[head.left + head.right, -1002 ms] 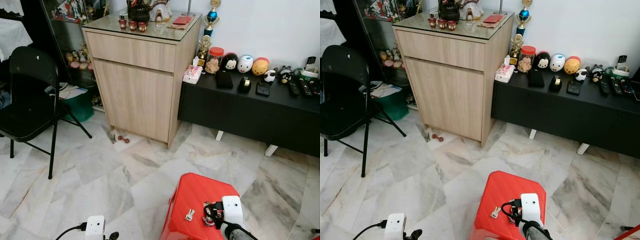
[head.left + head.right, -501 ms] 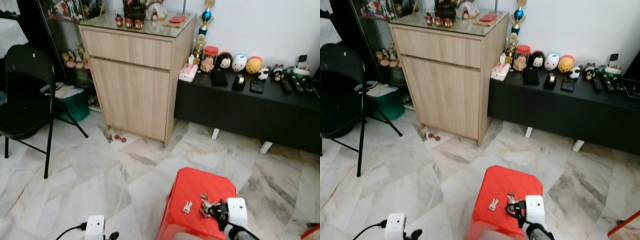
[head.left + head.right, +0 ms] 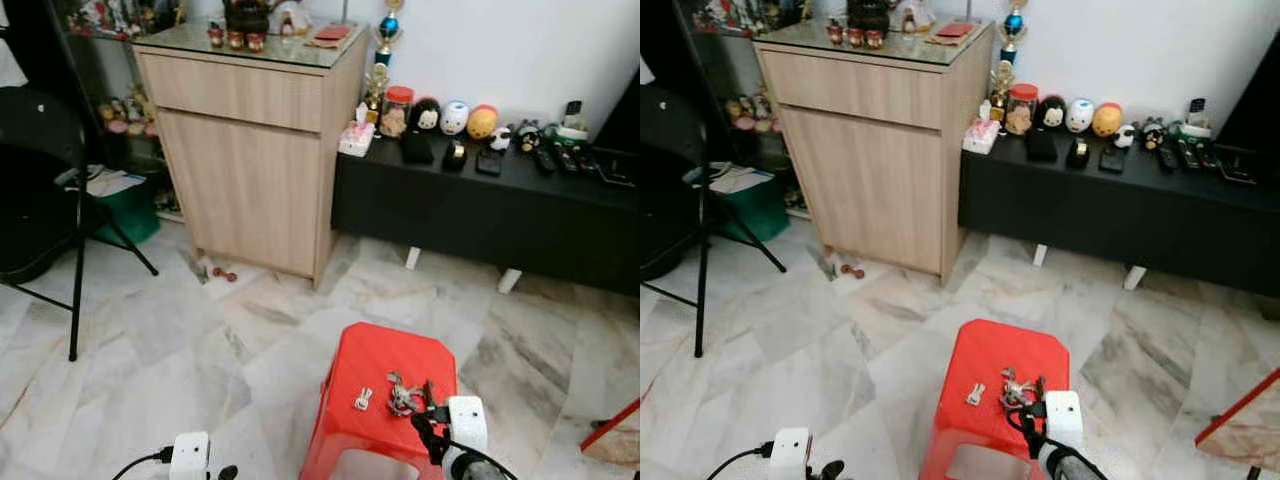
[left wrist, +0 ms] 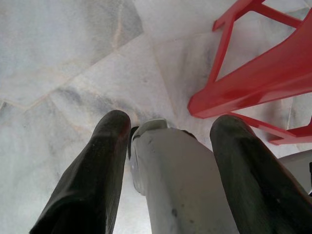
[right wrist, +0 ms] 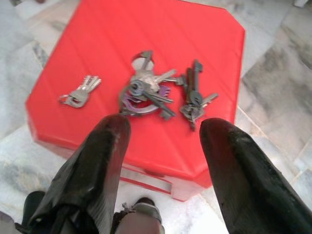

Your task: Hang keys on a hook

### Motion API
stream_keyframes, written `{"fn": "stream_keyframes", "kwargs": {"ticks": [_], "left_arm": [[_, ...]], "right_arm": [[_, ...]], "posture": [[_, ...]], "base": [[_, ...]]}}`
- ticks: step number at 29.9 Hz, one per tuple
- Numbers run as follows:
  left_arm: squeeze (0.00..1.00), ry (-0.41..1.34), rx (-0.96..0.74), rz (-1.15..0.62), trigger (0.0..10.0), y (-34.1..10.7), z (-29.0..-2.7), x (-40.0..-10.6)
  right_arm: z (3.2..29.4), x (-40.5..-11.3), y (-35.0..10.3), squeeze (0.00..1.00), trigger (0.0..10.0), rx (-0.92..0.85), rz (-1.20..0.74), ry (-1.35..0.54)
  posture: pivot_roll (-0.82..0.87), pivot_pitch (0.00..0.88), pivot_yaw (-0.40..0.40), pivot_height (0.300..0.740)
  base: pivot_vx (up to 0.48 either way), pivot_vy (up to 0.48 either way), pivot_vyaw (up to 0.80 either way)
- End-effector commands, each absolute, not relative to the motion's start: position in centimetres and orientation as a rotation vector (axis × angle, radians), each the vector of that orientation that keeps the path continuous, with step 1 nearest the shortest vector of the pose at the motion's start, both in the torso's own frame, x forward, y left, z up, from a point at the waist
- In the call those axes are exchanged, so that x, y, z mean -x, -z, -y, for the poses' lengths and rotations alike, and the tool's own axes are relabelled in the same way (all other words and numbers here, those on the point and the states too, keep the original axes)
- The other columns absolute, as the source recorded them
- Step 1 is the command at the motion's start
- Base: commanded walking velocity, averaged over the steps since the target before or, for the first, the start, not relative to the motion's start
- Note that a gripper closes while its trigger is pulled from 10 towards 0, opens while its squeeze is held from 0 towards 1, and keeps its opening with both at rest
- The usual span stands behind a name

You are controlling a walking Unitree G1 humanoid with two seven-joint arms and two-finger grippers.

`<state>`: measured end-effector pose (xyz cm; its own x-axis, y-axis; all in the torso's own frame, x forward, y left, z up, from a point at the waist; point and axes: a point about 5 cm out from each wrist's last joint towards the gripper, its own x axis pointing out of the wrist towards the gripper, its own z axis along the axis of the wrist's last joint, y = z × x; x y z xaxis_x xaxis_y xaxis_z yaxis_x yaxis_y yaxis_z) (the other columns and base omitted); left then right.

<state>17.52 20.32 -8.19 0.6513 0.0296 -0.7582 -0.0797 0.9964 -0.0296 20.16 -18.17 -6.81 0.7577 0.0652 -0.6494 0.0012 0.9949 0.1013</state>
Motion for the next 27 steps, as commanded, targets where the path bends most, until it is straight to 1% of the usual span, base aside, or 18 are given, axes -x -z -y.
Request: {"fn": "stream_keyframes", "kwargs": {"ticks": [1, 5, 8, 10, 11, 13, 20, 27], "left_arm": [[0.00, -0.061, 0.063, -0.876, 10.0, 8.3, -20.3, -17.4], [0.00, -0.062, 0.062, -0.879, 10.0, 8.3, -20.3, -17.4], [0.00, -0.058, 0.060, -0.881, 10.0, 8.3, -20.3, -17.3], [0.00, -0.058, 0.062, -0.881, 10.0, 8.3, -20.3, -17.3], [0.00, -0.058, 0.062, -0.882, 10.0, 8.3, -20.4, -17.3], [0.00, -0.057, 0.062, -0.882, 10.0, 8.4, -20.4, -17.3], [0.00, -0.059, 0.062, -0.895, 10.0, 8.5, -20.5, -16.9], [0.00, -0.062, 0.062, -0.901, 10.0, 8.6, -20.7, -16.7]], "right_arm": [[18.5, -20.3, 6.7, 0.00, 10.0, -0.099, -0.702, -0.021], [18.5, -20.2, 6.8, 0.00, 10.0, -0.094, -0.714, -0.024], [18.4, -19.9, 7.0, 0.00, 10.0, -0.100, -0.733, -0.025], [18.0, -20.3, 6.8, 0.00, 10.0, -0.085, -0.713, -0.037], [17.6, -20.7, 6.5, 0.00, 10.0, -0.097, -0.677, -0.052], [17.5, -20.8, 6.4, 0.00, 10.0, -0.100, -0.669, -0.056], [16.3, -21.8, 6.0, 0.00, 10.0, -0.100, -0.671, -0.081], [16.0, -22.0, 5.9, 0.00, 10.0, -0.102, -0.663, -0.093]], "posture": [[0.02, 0.000, -0.060, 0.666], [0.02, 0.000, -0.058, 0.666], [0.02, 0.000, -0.056, 0.648], [0.02, 0.000, -0.056, 0.633], [0.01, 0.000, -0.055, 0.633], [0.01, 0.000, -0.055, 0.633], [0.02, 0.000, -0.055, 0.633], [0.01, 0.000, -0.054, 0.633]], "base": [[0.000, 0.000, 0.00], [0.000, 0.000, 0.00], [0.000, 0.000, 0.00], [0.000, 0.000, 0.00], [0.000, 0.000, 0.00], [0.000, 0.000, 0.00], [0.000, 0.000, 0.00], [0.000, 0.000, 0.00]]}}
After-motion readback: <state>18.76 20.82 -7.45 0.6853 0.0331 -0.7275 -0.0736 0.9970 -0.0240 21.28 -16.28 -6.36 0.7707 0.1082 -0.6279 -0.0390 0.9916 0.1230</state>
